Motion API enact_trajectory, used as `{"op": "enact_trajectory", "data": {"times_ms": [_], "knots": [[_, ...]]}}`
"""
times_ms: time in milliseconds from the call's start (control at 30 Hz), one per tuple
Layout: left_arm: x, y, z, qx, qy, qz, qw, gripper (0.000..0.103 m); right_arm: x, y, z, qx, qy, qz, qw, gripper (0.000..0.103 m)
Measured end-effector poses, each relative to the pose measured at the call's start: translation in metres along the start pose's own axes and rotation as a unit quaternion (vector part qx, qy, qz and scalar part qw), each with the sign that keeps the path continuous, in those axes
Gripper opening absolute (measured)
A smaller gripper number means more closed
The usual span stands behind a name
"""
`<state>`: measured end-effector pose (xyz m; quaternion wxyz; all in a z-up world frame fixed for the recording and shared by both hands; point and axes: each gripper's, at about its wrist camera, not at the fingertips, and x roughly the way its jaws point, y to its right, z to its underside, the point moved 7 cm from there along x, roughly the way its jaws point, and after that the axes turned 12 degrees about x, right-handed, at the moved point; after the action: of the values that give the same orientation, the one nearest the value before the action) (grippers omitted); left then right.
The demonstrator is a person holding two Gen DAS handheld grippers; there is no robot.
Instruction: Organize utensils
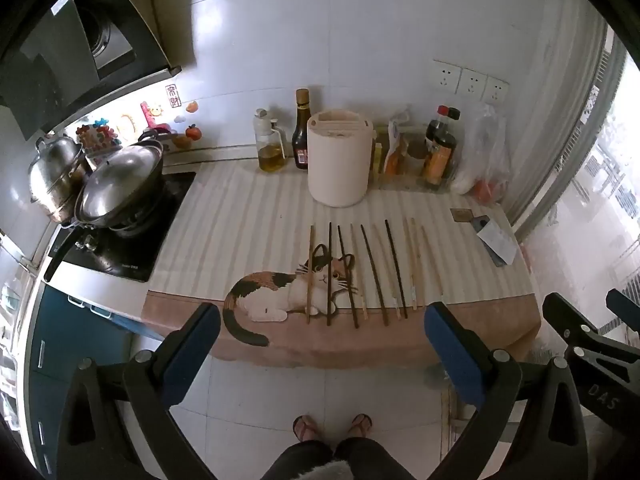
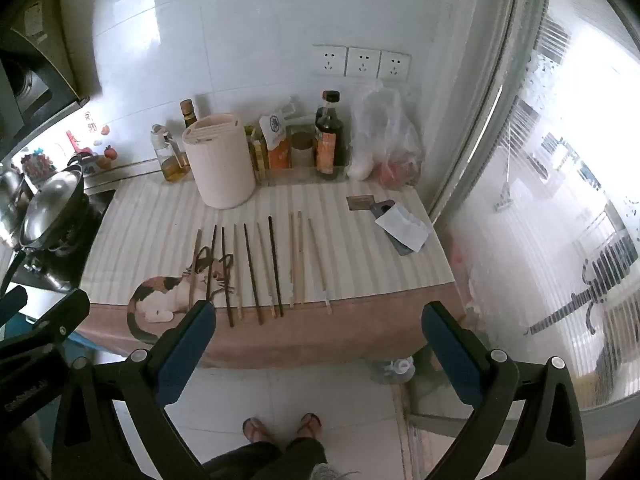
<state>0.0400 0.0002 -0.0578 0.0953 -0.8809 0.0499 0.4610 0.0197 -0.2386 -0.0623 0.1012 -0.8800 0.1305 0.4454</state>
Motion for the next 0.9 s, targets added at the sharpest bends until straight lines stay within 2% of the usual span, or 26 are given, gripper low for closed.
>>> {"op": "enact_trajectory", "data": {"times_ms": [900], "knots": [[-0.006, -0.003, -0.008, 0.000, 0.007, -0.004, 1.0000, 0.103, -0.001, -0.001, -0.004, 0.005, 0.004, -0.005, 1.000, 0.103]]}}
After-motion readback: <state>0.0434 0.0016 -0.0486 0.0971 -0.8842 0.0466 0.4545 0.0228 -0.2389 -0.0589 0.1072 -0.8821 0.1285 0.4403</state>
